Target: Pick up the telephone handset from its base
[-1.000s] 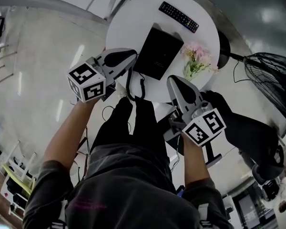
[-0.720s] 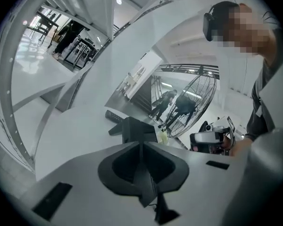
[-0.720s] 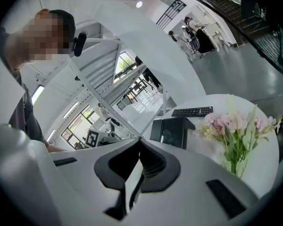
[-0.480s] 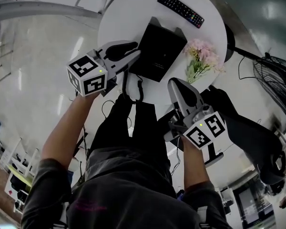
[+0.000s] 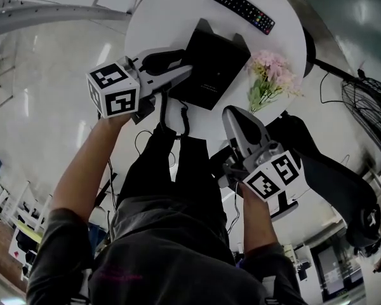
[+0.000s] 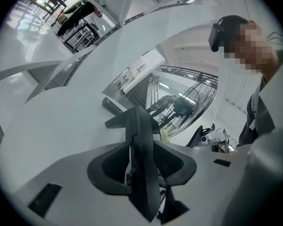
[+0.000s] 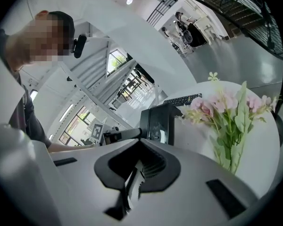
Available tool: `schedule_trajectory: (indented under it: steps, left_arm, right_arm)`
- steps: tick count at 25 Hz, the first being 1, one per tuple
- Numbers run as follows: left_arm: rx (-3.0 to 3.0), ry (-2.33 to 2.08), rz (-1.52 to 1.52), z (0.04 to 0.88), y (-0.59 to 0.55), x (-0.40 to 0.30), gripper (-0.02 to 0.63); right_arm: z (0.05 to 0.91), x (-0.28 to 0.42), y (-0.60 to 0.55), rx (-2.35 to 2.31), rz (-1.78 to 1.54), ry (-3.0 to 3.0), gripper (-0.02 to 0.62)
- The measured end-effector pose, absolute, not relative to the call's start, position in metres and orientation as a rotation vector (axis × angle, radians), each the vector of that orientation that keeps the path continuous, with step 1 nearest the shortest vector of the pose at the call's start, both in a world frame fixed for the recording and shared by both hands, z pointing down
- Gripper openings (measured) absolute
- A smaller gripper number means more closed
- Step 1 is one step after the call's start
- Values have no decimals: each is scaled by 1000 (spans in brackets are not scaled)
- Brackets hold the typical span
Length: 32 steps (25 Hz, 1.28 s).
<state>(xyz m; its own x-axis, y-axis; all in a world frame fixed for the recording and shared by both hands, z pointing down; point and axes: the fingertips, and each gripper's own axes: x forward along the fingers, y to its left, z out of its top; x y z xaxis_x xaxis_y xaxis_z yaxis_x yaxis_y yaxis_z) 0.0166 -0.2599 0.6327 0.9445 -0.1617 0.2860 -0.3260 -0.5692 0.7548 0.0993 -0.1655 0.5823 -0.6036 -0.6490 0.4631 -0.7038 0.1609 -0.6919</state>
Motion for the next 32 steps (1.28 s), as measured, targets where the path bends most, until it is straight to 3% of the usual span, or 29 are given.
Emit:
schedule_trajectory:
  steps: [15,32]
  left_arm:
    - [2158,-266,302,633,-251,23,97]
    - [2082,-317,214,625,-244,12,87]
  right_arm:
    - [566,94,-169,1363,1439,-2372,20]
    - [544,95,-157,1402,1387,-2394,20]
